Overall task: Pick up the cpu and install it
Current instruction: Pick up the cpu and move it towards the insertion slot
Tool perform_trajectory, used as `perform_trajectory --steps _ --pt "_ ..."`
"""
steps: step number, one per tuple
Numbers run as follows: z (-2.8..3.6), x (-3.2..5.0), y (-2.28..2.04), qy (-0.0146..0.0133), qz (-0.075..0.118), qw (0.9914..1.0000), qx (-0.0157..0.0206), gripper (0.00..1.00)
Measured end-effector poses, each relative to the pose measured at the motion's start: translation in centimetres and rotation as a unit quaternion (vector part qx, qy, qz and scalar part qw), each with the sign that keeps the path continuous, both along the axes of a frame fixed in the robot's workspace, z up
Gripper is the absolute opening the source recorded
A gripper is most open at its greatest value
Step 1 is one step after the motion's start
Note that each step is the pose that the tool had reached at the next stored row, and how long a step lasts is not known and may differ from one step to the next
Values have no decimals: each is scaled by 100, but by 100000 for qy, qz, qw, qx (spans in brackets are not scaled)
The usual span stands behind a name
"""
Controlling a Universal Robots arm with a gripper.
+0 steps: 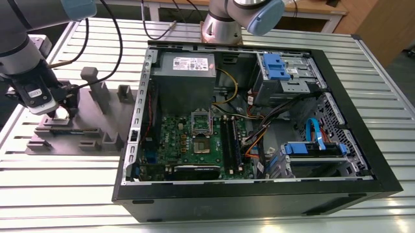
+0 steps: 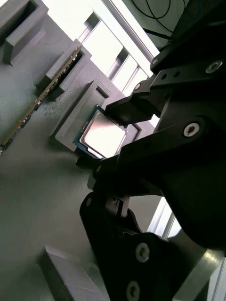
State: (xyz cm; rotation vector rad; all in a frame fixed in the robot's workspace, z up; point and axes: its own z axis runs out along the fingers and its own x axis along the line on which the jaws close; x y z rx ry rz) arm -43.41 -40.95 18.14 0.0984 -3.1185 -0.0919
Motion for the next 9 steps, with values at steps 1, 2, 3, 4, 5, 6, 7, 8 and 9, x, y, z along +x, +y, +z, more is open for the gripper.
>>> perform_trajectory --steps 1,2,3,4,5,6,7,8,9 --pt "0 0 0 -2 1 100000 -9 52" --pt "0 0 0 -2 2 100000 -22 52" --pt "0 0 0 -4 3 100000 -29 52" --pt "0 0 0 -3 2 100000 -34 52" --pt "0 0 -1 0 -3 100000 -41 52" --pt "0 0 -4 3 -6 100000 -42 52" --pt "0 0 -8 -2 -6 100000 -39 52" --pt "-1 0 -10 -9 2 100000 -35 52" --pt "-1 0 -11 -10 0 100000 -38 52"
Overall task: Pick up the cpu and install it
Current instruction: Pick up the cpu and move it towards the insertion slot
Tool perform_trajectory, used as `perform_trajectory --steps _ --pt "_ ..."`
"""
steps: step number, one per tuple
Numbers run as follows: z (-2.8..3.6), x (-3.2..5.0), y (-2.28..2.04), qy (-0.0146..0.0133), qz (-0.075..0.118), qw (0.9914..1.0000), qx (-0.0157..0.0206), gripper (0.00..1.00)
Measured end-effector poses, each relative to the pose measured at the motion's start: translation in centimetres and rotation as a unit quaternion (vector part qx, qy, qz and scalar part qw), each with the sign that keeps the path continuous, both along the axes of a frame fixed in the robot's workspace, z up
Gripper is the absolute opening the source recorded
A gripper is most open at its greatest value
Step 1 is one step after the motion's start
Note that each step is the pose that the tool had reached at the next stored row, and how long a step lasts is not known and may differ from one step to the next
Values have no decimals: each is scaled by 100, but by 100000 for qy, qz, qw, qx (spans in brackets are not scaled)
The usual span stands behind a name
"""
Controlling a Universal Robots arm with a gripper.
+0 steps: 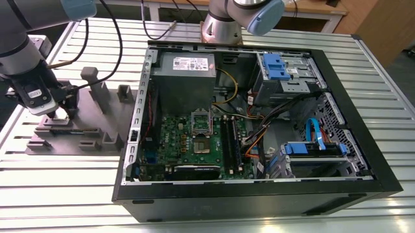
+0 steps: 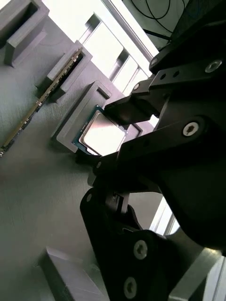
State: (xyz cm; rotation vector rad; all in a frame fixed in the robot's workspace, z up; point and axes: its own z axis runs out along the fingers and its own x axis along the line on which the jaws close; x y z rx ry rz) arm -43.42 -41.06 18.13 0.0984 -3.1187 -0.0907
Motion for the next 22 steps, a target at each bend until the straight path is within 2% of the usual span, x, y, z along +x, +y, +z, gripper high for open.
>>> perform_trajectory --steps 8,11,22 --pt "18 -1 0 -6 -5 100000 5 52" --pt "20 0 -1 2 -97 100000 -164 52" --pt "20 -14 0 -104 -485 99999 -223 52"
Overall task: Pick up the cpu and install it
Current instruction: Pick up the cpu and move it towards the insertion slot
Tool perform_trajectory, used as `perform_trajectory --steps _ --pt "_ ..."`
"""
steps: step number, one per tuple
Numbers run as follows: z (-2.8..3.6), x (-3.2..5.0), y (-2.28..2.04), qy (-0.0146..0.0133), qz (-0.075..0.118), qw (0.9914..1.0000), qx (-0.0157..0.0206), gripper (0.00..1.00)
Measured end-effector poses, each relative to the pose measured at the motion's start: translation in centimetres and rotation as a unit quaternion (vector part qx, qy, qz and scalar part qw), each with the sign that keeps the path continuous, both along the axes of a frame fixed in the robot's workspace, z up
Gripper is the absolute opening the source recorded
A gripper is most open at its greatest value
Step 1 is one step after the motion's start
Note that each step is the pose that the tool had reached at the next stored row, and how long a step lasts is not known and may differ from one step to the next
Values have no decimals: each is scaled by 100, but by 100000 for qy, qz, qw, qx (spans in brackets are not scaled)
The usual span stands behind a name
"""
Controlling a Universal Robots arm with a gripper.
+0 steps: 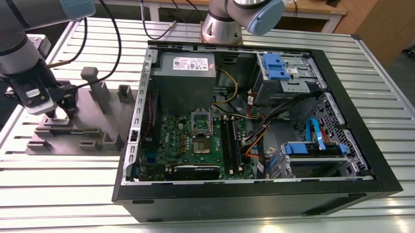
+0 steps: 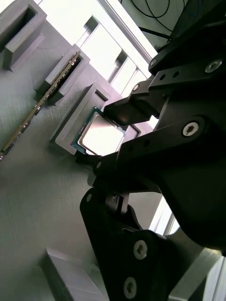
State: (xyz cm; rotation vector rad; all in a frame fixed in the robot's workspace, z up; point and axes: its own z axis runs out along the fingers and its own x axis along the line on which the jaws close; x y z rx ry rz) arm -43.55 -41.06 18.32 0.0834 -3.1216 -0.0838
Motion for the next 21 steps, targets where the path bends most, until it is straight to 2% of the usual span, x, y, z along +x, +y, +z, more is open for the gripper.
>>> perform_trajectory --steps 21 --pt "6 -15 1 -123 -573 99998 -76 52"
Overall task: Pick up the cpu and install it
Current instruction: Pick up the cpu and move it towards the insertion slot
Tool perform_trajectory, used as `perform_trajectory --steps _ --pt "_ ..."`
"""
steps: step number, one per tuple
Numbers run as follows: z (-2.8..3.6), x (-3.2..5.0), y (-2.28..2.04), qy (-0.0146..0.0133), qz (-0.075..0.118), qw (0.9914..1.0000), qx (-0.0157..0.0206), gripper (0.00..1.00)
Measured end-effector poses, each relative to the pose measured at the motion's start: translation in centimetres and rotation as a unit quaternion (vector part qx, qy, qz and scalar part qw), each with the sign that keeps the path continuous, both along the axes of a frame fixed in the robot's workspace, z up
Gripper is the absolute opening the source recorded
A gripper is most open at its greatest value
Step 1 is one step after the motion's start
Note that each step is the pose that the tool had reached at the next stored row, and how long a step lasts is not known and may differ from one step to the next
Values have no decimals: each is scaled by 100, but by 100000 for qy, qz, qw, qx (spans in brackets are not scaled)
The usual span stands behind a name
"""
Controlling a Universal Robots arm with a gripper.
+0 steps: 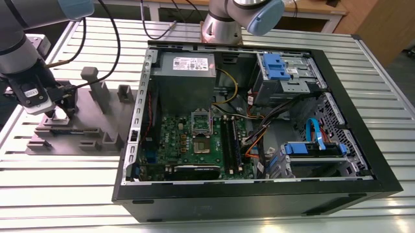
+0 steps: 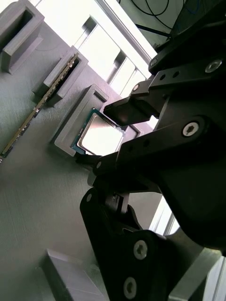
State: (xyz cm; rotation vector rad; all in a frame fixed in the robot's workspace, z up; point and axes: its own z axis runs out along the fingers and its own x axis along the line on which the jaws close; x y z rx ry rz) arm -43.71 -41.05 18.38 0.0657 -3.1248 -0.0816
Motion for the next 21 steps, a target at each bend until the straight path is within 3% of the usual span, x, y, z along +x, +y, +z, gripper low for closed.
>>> perform_trajectory --steps 13,21 --pt "3 0 0 -13 -3 100000 7 47" --pt "97 -1 0 -4 -3 100000 -2 47"
